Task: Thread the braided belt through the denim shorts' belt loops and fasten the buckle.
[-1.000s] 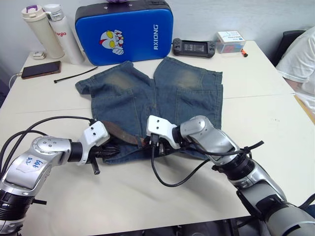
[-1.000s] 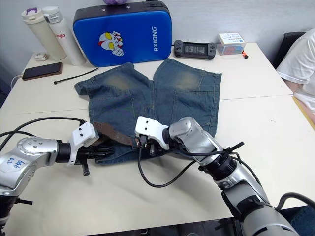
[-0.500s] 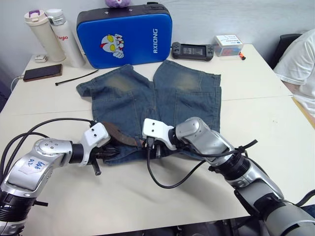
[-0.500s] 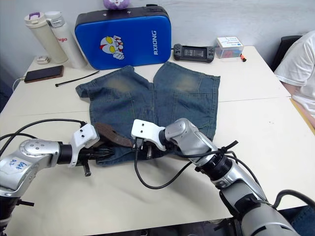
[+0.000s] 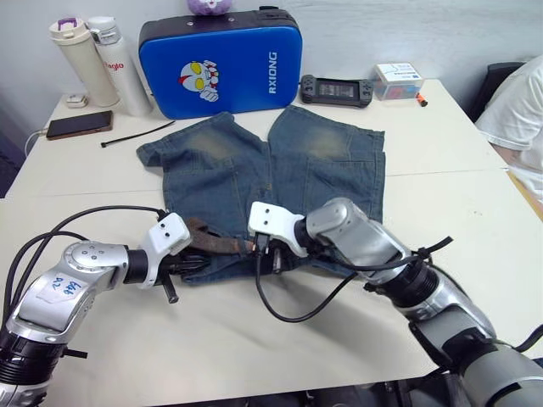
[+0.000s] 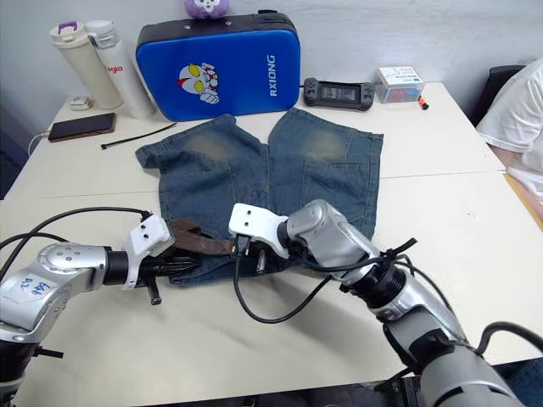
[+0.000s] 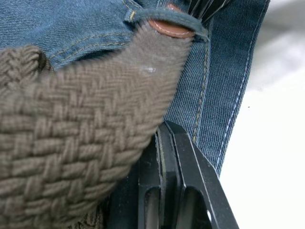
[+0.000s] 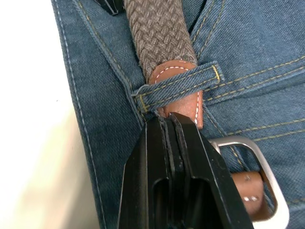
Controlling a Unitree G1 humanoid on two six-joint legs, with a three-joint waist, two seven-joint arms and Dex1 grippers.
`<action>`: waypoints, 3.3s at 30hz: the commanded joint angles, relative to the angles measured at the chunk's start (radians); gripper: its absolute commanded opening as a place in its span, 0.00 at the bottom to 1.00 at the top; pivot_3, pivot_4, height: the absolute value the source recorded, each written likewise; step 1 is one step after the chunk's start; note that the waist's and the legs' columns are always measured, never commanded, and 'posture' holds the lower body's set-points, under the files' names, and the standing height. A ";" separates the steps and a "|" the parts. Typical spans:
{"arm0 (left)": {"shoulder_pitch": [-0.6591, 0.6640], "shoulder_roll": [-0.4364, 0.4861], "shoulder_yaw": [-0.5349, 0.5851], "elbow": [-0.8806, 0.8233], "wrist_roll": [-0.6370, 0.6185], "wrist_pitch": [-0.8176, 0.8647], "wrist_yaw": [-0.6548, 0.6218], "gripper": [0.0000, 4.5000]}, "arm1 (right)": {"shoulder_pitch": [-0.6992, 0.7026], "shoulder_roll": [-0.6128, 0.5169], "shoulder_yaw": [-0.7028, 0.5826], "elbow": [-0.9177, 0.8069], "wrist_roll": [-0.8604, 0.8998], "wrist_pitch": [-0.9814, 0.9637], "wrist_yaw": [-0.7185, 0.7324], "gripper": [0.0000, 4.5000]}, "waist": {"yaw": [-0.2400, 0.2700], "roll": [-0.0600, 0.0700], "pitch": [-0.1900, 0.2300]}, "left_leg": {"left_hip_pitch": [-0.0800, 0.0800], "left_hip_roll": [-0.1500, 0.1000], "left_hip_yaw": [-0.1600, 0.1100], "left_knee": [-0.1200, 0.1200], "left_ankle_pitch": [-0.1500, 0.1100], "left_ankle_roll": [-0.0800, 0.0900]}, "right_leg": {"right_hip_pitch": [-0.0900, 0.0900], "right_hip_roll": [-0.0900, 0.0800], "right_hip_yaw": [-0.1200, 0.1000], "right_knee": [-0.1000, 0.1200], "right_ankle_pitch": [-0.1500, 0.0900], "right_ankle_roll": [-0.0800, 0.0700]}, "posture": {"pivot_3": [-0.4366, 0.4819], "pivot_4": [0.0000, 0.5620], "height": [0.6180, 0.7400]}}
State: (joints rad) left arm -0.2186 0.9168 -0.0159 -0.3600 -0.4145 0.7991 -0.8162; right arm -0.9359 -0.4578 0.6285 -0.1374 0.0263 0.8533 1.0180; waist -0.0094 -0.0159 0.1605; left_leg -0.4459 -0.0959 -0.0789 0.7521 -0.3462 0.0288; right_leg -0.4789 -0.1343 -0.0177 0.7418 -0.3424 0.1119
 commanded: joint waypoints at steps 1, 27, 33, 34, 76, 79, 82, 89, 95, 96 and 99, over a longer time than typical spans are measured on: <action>-0.002 -0.014 -0.029 0.004 0.027 -0.010 0.005 0.00 | -0.062 -0.039 0.014 -0.021 -0.046 -0.139 0.046 0.01 | 0.002 0.000 0.000 | 0.000 0.000 0.000 0.000 0.000 0.000 | 0.000 0.000 0.000 0.000 0.000 0.000 | 0.48 0.27 0.38; 0.008 -0.029 -0.021 0.011 0.056 -0.032 -0.007 0.00 | -0.010 0.117 -0.071 0.130 0.024 -0.075 0.048 0.41 | 0.008 0.000 0.000 | 0.000 0.000 0.000 -0.001 0.000 0.000 | 0.001 0.001 0.000 -0.003 0.000 0.000 | 0.48 0.27 0.38; 0.026 -0.023 -0.005 -0.001 0.055 -0.027 -0.003 0.00 | -0.004 0.117 -0.039 0.177 0.005 -0.083 0.054 0.41 | 0.006 0.001 0.000 | 0.000 0.000 0.000 -0.001 0.000 0.000 | 0.001 0.001 0.000 -0.003 0.000 0.000 | 0.48 0.27 0.38; 0.028 -0.023 -0.003 -0.002 0.054 -0.026 -0.002 0.00 | -0.003 0.117 -0.036 0.182 0.003 -0.084 0.053 0.41 | 0.005 0.001 0.000 | 0.000 0.000 0.000 -0.001 0.000 0.000 | 0.000 0.001 0.000 -0.003 0.000 0.000 | 0.48 0.27 0.38; 0.132 0.163 0.637 -0.263 -0.479 0.497 -0.071 0.42 | 0.011 -0.223 -0.226 -0.087 0.246 0.020 0.260 0.00 | 0.006 0.002 0.002 | 0.001 0.002 -0.001 -0.007 -0.001 -0.002 | 0.001 0.002 0.000 -0.017 -0.001 -0.001 | 0.48 0.27 0.38; 0.096 0.142 0.721 -0.240 -0.577 0.632 -0.034 0.63 | 0.049 -0.226 -0.194 -0.099 0.200 -0.077 0.244 0.00 | 0.006 0.002 0.002 | 0.001 0.001 -0.001 -0.007 -0.001 -0.002 | 0.001 0.002 0.000 -0.018 -0.001 -0.001 | 0.48 0.27 0.38; 0.067 0.088 0.758 -0.228 -0.586 0.787 0.037 0.88 | 0.073 -0.220 -0.170 -0.090 0.163 -0.153 0.228 0.00 | 0.008 0.002 0.002 | 0.001 0.001 -0.001 -0.007 -0.001 -0.002 | 0.000 0.002 0.000 -0.017 -0.001 -0.001 | 0.48 0.27 0.38; 0.070 -0.064 0.675 -0.075 -0.852 0.815 0.428 0.97 | 0.101 -0.220 -0.101 -0.027 0.071 -0.286 0.221 0.00 | 0.007 0.002 0.002 | 0.002 0.002 -0.001 -0.007 -0.001 -0.002 | 0.000 0.003 0.000 -0.016 -0.001 -0.001 | 0.48 0.27 0.38; -0.007 -0.179 0.606 0.036 -1.101 0.742 0.841 0.97 | 0.114 -0.187 -0.073 -0.010 0.037 -0.301 0.201 0.00 | 0.009 0.000 0.002 | 0.003 0.001 -0.002 -0.006 -0.001 -0.002 | 0.001 0.003 0.001 -0.014 0.000 -0.001 | 0.48 0.27 0.38; 0.009 -0.164 0.569 0.048 -1.182 0.680 0.917 0.97 | 0.118 -0.183 -0.071 -0.008 0.034 -0.301 0.197 0.00 | 0.010 0.000 0.002 | 0.003 0.001 -0.002 -0.005 -0.001 -0.003 | 0.001 0.003 0.001 -0.014 0.000 -0.001 | 0.48 0.27 0.38; 0.005 -0.172 0.492 0.078 -1.351 0.549 1.112 0.97 | 0.131 -0.175 -0.071 -0.006 0.020 -0.300 0.189 0.00 | 0.009 -0.002 0.001 | 0.003 0.001 -0.002 -0.004 -0.001 -0.003 | 0.001 0.003 0.001 -0.013 0.000 -0.001 | 0.48 0.27 0.38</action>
State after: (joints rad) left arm -0.2160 0.7353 0.5505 -0.3119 -1.5403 1.5081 0.0654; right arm -0.8140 -0.6396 0.5620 -0.1323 0.0644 0.5658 1.2182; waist -0.0009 -0.0175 0.1620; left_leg -0.4416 -0.0950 -0.0815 0.7474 -0.3476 0.0257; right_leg -0.4779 -0.1315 -0.0165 0.7297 -0.3428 0.1110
